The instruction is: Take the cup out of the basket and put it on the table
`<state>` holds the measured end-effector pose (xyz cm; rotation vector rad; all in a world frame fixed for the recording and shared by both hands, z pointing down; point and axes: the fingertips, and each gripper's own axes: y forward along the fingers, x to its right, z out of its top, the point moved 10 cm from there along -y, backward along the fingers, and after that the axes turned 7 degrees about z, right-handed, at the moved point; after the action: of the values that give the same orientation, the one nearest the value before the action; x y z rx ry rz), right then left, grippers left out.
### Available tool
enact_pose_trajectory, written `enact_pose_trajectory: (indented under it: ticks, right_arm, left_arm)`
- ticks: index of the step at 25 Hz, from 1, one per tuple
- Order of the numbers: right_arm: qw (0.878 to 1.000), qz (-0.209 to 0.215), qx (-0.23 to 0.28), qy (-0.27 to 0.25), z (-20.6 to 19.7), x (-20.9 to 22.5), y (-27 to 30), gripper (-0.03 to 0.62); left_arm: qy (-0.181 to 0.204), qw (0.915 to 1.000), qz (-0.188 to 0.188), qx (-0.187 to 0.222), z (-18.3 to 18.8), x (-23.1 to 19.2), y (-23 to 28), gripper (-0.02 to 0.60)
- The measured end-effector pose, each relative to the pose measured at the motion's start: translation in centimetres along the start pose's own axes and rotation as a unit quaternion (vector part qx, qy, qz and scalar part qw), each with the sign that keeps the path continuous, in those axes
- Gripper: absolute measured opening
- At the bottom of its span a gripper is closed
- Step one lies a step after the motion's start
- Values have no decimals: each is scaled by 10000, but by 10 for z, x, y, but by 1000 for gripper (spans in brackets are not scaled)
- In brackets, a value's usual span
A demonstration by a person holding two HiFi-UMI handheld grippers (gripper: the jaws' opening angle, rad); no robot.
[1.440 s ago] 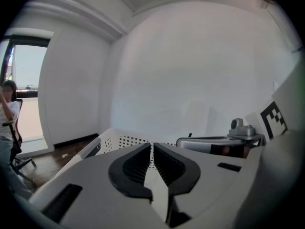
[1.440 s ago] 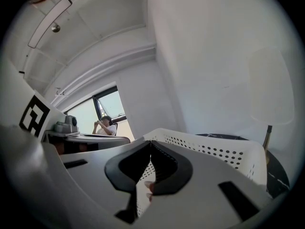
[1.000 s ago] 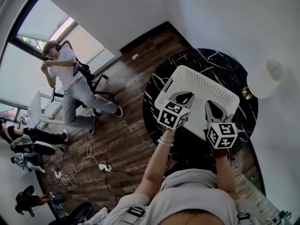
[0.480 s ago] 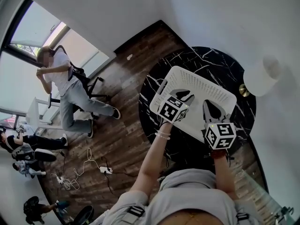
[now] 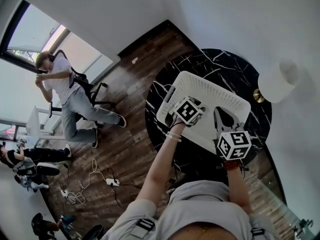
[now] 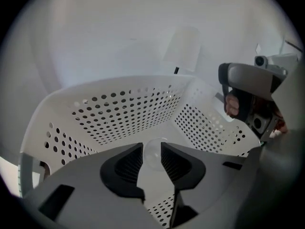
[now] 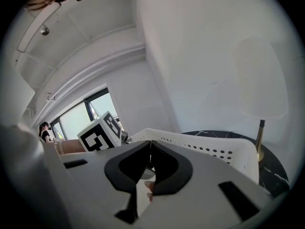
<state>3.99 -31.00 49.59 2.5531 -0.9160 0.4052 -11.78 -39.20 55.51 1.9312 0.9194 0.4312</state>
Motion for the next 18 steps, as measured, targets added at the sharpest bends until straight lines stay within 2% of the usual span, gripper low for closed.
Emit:
enact_pose_trajectory:
  ticks: [4, 10, 18]
  right_arm:
    - [10000, 30, -8, 20, 0, 1, 1, 11]
    - [10000, 28, -17, 73, 1, 3, 2, 11]
    - [9999, 85, -72, 105, -1, 4, 7, 11]
  left_arm:
    - [-84, 9998, -131, -116, -2, -7, 11, 106]
    - [-32, 9979, -382, -515, -6, -10, 31, 106]
    - [-185, 9962, -576, -628, -11, -13, 50, 106]
